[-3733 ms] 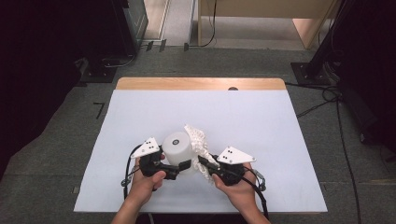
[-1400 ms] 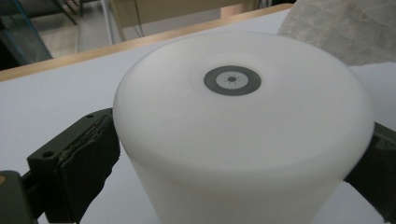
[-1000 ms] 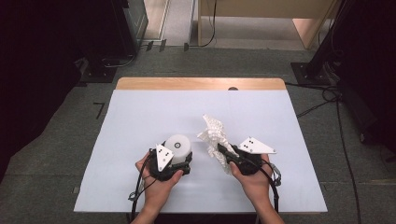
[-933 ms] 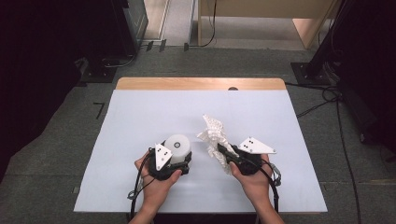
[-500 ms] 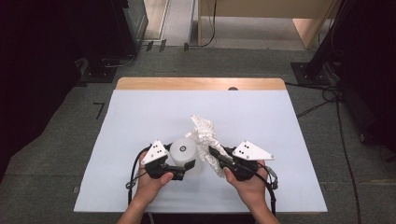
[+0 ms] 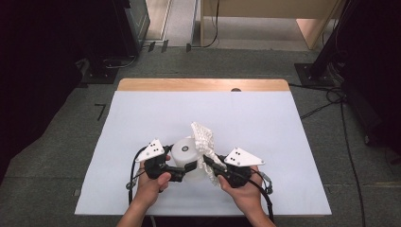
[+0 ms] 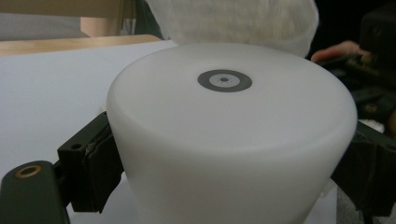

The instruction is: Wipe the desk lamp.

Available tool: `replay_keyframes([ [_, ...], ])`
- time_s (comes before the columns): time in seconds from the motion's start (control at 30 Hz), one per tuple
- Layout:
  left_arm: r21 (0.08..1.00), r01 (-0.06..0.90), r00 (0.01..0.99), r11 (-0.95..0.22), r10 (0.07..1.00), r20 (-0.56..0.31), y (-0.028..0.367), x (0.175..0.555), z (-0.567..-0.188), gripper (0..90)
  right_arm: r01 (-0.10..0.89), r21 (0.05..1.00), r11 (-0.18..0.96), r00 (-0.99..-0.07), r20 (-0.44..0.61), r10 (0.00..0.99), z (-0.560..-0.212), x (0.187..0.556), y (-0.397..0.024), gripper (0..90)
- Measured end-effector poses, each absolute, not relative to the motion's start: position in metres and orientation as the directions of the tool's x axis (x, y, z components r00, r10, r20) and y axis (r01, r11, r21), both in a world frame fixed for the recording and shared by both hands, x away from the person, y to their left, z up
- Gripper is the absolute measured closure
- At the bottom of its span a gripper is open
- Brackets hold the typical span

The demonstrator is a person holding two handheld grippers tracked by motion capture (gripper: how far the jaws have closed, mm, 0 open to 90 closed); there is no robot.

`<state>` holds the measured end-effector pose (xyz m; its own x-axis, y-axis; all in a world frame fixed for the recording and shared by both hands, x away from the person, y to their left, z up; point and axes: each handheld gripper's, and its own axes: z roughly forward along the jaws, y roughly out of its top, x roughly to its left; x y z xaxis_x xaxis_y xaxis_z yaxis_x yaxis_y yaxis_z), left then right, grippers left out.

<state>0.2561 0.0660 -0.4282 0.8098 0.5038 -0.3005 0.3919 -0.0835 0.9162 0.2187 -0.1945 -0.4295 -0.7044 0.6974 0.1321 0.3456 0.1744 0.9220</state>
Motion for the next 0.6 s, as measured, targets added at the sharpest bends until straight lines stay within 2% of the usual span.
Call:
replay_keyframes([
  [0.23,0.923,0.385,0.792,-0.030,0.523,-0.314,0.086,0.260,-0.419,8.6,0.395,0.889,0.232,-0.728,0.149,0.669,-0.449,0.221,-0.179,77.9],
  [0.47,0.920,0.384,0.810,-0.074,0.505,-0.298,0.073,0.258,-0.425,8.5,0.381,0.902,0.204,-0.710,0.144,0.689,-0.439,0.221,-0.187,78.3],
  [0.6,0.910,0.387,0.824,-0.147,0.499,-0.269,0.056,0.254,-0.434,8.6,0.340,0.928,0.153,-0.710,0.146,0.689,-0.425,0.219,-0.196,80.3],
])
